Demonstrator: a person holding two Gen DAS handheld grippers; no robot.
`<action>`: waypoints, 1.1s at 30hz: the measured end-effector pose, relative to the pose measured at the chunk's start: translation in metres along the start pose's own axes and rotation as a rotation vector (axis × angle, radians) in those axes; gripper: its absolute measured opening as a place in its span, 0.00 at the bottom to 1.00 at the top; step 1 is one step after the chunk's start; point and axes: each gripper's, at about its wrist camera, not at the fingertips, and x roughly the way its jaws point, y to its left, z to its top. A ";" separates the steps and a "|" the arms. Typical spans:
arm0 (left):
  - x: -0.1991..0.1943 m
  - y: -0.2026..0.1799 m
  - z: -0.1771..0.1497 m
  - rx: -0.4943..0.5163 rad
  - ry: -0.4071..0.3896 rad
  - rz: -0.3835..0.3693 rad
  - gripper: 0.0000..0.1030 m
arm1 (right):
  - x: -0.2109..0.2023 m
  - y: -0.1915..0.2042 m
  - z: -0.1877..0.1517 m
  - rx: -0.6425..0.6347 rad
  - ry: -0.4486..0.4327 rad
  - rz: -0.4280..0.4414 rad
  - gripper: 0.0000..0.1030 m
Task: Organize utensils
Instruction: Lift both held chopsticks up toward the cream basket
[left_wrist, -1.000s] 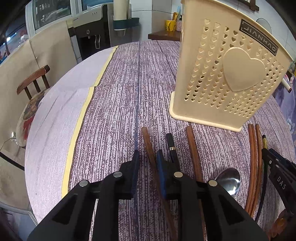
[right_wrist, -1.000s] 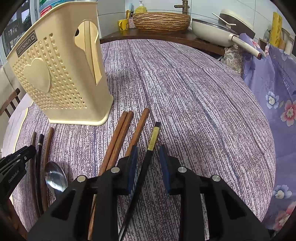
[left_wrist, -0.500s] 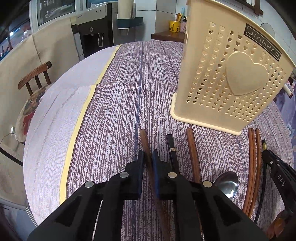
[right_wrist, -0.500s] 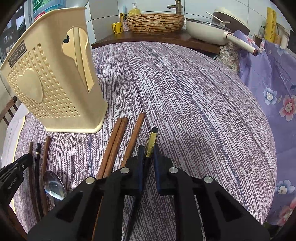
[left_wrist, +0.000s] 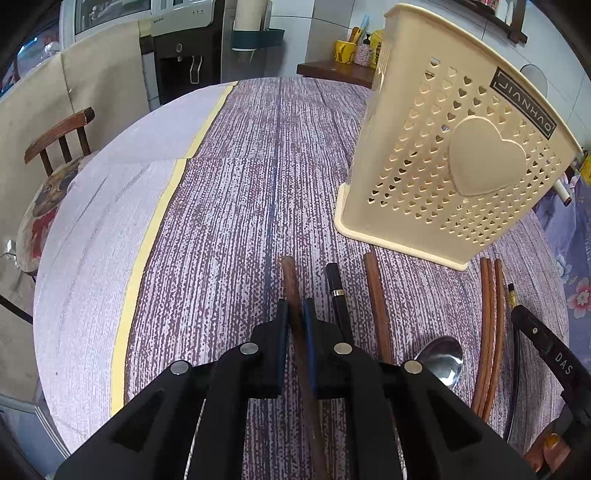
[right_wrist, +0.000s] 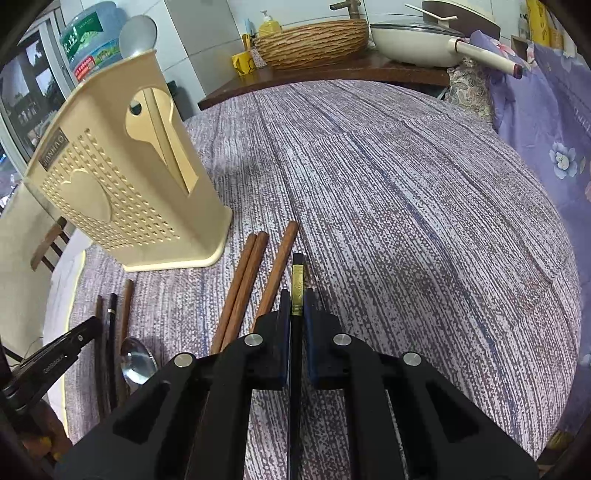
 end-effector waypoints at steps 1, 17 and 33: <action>-0.002 0.001 0.000 -0.001 -0.005 -0.013 0.09 | -0.003 -0.002 0.000 0.004 -0.006 0.014 0.08; -0.089 0.000 0.009 0.046 -0.233 -0.162 0.09 | -0.106 0.009 0.014 -0.060 -0.235 0.187 0.08; -0.152 0.003 0.011 0.099 -0.417 -0.205 0.08 | -0.179 0.029 0.014 -0.169 -0.362 0.235 0.08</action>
